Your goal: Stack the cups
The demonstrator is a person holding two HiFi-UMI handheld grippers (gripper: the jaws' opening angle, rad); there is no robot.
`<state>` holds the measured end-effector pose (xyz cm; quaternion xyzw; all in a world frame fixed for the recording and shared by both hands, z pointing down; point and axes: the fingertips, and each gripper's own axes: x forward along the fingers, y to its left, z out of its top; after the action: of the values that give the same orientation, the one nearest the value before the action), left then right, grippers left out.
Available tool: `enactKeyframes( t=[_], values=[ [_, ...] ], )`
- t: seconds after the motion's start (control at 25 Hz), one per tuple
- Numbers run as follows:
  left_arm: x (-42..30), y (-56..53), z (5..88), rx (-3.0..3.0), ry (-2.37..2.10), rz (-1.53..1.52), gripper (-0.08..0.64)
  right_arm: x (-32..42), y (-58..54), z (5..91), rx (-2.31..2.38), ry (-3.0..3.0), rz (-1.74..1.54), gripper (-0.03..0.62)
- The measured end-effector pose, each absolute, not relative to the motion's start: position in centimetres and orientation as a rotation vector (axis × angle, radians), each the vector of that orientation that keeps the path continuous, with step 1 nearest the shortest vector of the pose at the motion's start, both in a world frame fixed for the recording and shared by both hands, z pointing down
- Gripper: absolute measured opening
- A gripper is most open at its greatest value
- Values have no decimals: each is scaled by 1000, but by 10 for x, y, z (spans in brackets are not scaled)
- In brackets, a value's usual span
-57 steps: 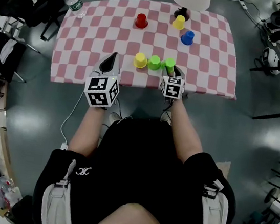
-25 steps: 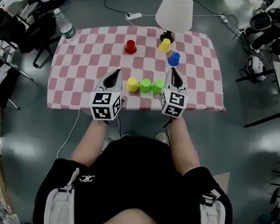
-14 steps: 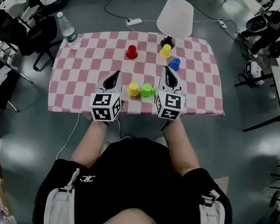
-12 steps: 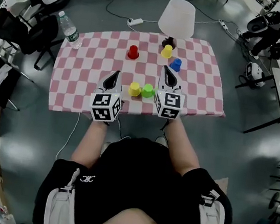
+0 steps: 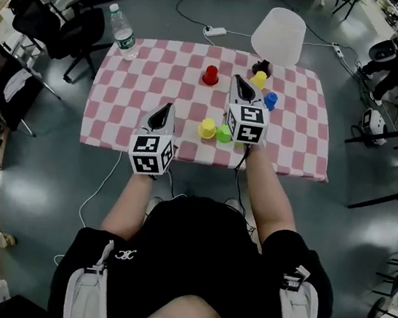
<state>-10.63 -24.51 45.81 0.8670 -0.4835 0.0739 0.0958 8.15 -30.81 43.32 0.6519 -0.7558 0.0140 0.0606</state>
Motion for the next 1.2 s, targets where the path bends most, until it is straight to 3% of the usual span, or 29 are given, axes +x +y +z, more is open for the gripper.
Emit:
enactKeyframes(
  t=[0.32,0.36,0.44,0.52,1.2],
  values=[
    [-147,-250,470,2482,-1531,254,15,64,-375,460,1807,-2343,136,6],
    [-150,-251,471,2476,-1539,256,15,58,-382,467,1755,-2369,151,42],
    [-158,-251,474,2460,-1555,261,15,48,-395,483,1654,-2397,179,196],
    [-166,-250,478,2449,-1567,269,15,44,-408,501,1590,-2380,198,224],
    [-230,-251,532,2267,-1633,362,15,54,-480,632,1443,-2109,457,272]
  ],
)
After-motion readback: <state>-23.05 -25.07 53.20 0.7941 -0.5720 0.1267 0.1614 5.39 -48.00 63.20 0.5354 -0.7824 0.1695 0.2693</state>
